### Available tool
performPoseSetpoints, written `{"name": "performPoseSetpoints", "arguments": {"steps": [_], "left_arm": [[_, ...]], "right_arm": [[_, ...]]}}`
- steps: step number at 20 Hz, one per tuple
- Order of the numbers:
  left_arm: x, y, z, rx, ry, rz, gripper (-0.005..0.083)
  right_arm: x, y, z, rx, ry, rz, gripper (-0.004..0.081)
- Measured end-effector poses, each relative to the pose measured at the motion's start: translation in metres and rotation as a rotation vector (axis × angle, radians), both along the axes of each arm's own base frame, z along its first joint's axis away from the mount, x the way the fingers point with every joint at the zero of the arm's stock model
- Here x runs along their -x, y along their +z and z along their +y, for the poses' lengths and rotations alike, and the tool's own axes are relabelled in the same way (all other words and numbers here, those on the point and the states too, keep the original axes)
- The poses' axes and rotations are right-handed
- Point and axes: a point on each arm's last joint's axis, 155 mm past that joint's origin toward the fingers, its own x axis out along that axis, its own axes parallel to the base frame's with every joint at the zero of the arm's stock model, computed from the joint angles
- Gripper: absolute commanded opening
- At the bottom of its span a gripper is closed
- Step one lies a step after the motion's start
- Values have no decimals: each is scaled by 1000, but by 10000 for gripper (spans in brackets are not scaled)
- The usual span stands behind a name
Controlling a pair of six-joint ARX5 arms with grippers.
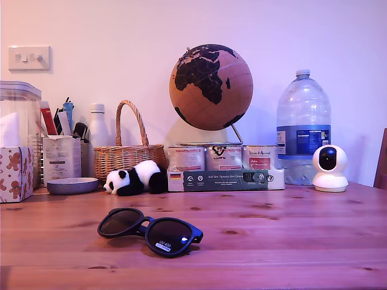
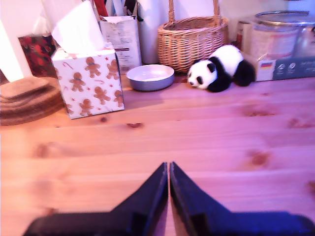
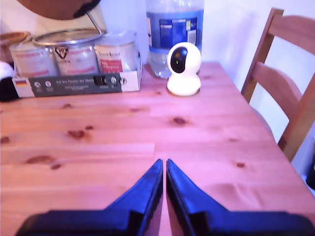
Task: Pick up the sunglasses and open them, then place them back on the table
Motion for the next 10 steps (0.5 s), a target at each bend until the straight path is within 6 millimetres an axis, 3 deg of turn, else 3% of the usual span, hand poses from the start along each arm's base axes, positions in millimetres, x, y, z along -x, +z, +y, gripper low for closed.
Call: {"name": "performPoseSetpoints", "arguments": {"steps": [3, 6, 10], "left_arm": [[-1, 12, -15, 112, -62, -38, -11], [1, 34, -33, 131, -168, -118, -16], [5, 48, -44, 143, -226, -156, -16]], "right_arm": [[-1, 15, 9, -31, 45, -58, -12], [-2, 25, 16, -90, 80, -94, -12], [-1, 40, 27, -141, 141, -149, -12]]}}
